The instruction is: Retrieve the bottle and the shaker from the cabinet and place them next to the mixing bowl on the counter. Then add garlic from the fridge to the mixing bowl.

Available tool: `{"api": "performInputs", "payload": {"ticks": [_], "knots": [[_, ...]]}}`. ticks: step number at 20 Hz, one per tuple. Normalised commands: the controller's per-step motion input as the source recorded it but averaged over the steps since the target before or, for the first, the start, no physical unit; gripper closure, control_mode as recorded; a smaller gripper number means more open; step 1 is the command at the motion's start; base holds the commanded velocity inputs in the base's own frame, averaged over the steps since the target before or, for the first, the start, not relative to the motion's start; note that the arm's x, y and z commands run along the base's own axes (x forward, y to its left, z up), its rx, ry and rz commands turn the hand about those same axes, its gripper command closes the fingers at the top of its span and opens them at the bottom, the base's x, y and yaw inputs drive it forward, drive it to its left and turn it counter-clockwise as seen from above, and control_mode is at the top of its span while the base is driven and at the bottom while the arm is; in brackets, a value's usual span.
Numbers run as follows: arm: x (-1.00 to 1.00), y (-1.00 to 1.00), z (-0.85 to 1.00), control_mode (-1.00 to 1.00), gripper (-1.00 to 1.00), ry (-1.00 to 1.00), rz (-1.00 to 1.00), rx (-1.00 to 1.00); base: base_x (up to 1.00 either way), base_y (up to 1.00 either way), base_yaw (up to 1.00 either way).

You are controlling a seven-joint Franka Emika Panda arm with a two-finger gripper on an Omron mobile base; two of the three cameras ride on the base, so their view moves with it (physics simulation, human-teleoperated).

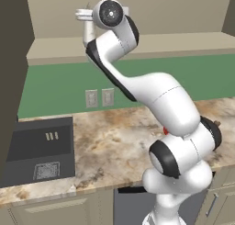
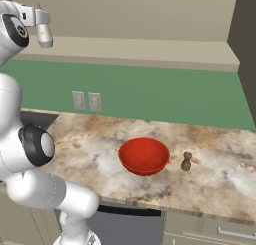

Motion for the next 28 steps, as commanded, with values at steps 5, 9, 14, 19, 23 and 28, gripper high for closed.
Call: {"api": "performInputs", "payload": {"ticks": [5, 9, 14, 19, 23, 28], "knots": [[0.25, 0.13, 0.0, -1.0, -1.0, 0.0, 0.01, 0.0, 0.0, 0.0, 0.0], [0.31, 0.2, 0.0, -1.0, -1.0, 0.0, 0.0, 0.0, 0.0, 0.0, 0.0], [0.25, 0.17, 0.0, -1.0, -1.0, 0.0, 0.0, 0.0, 0.0, 0.0, 0.0], [0.22, 0.17, 0.0, -1.0, -1.0, 0.0, 0.0, 0.0, 0.0, 0.0, 0.0], [0.14, 0.09, 0.0, -1.0, -1.0, 0.0, 0.0, 0.0, 0.0, 0.0, 0.0], [0.19, 0.06, 0.0, -1.0, -1.0, 0.01, 0.0, 0.0, 0.0, 0.0, 0.0]]}}
